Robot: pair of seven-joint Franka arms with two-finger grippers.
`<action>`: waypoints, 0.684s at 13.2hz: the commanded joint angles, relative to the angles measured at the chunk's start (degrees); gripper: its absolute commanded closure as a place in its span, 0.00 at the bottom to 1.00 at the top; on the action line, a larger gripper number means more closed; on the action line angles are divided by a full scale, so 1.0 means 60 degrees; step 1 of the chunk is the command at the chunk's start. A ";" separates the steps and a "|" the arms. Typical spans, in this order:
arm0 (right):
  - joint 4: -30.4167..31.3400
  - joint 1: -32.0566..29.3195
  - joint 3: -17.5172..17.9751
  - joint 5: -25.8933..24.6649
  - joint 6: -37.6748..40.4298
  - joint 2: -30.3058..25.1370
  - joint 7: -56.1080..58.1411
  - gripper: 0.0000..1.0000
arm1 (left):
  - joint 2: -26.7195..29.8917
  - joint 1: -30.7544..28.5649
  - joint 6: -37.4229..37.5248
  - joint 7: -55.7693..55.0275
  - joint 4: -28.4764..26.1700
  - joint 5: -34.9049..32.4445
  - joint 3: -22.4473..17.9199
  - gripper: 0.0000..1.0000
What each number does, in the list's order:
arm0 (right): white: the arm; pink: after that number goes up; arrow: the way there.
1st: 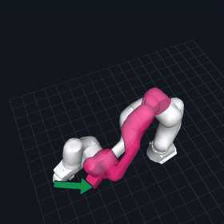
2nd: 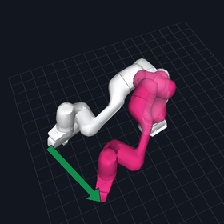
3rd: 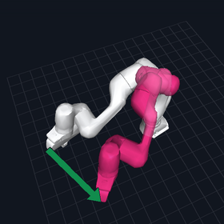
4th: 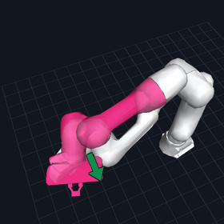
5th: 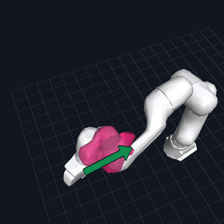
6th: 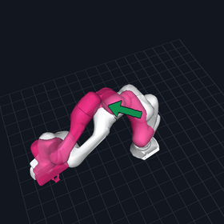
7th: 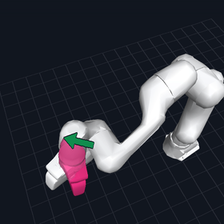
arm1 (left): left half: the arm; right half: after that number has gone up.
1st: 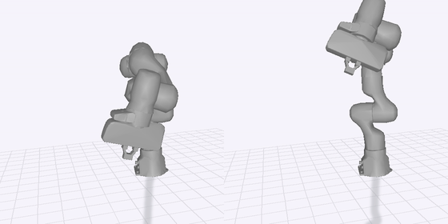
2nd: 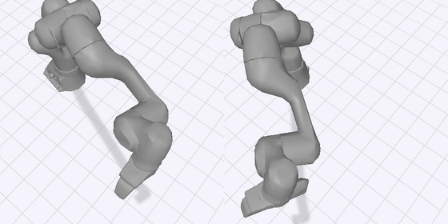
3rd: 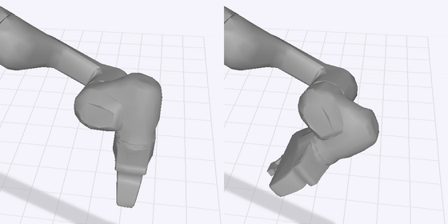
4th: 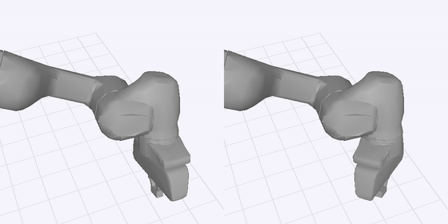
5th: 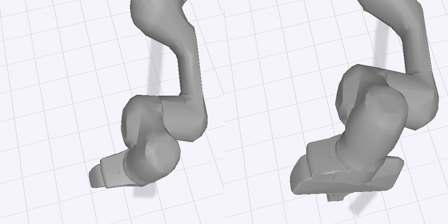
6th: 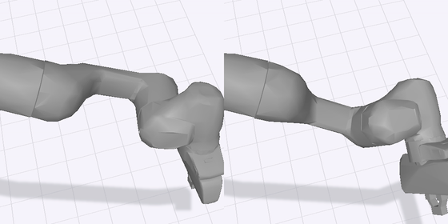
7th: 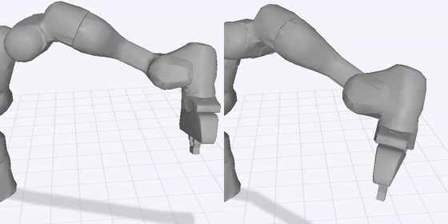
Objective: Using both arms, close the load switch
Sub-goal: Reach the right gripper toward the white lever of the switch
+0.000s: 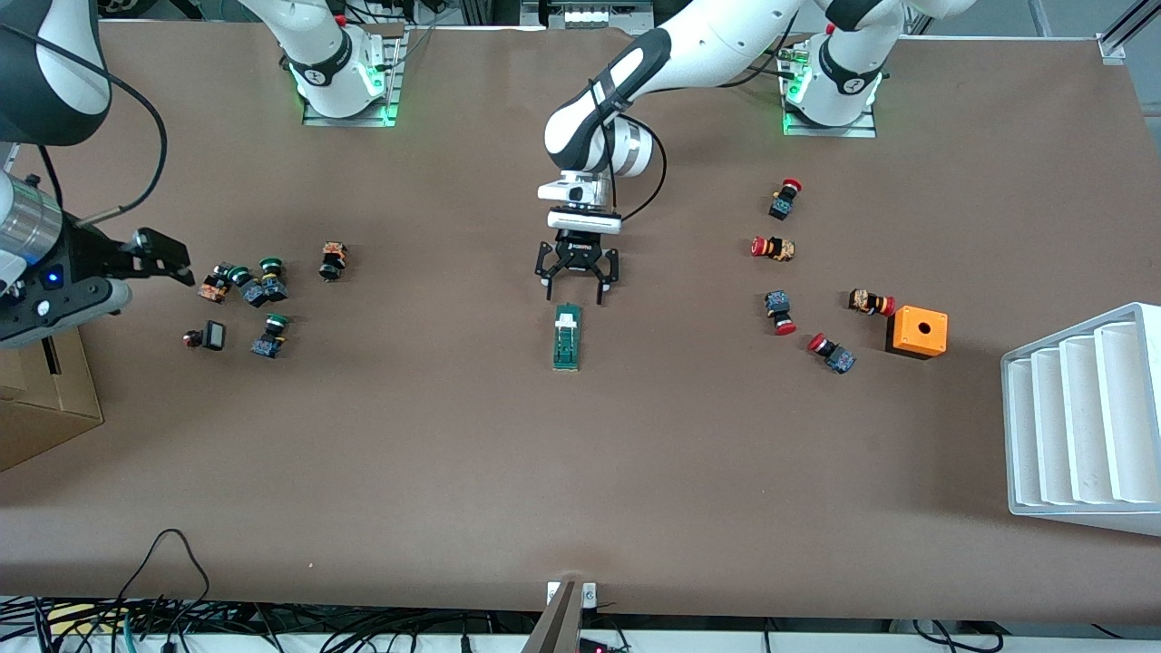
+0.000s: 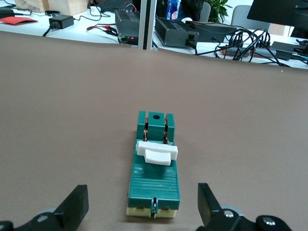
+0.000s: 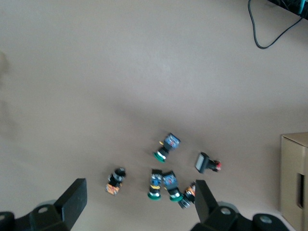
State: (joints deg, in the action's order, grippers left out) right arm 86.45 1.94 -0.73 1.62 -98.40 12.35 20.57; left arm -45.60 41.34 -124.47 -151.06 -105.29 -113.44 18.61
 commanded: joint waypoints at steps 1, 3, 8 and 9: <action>0.0020 0.0408 0.0019 0.0418 -0.0765 0.0343 -0.1532 0.01 | -0.0310 0.0185 0.0179 -0.0239 0.0425 -0.0283 -0.0099 0.00; 0.0020 0.0715 0.0019 0.0463 -0.1512 0.0680 -0.2967 0.01 | -0.0353 0.0200 0.0193 -0.0224 0.0454 -0.0545 -0.0128 0.00; -0.0039 0.1433 0.0004 0.1210 -0.2772 0.1588 -0.5883 0.01 | -0.0762 0.0317 0.0763 0.0478 0.0892 -0.0913 -0.0143 0.00; -0.0068 0.1608 0.0004 0.1210 -0.3036 0.1793 -0.6614 0.01 | -0.0865 0.0332 0.0808 0.0508 0.0966 -0.0928 -0.0157 0.00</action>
State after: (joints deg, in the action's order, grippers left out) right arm 86.69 9.91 -0.50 7.89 -114.16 21.29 -12.55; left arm -48.42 42.00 -121.08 -149.53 -102.42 -117.83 18.48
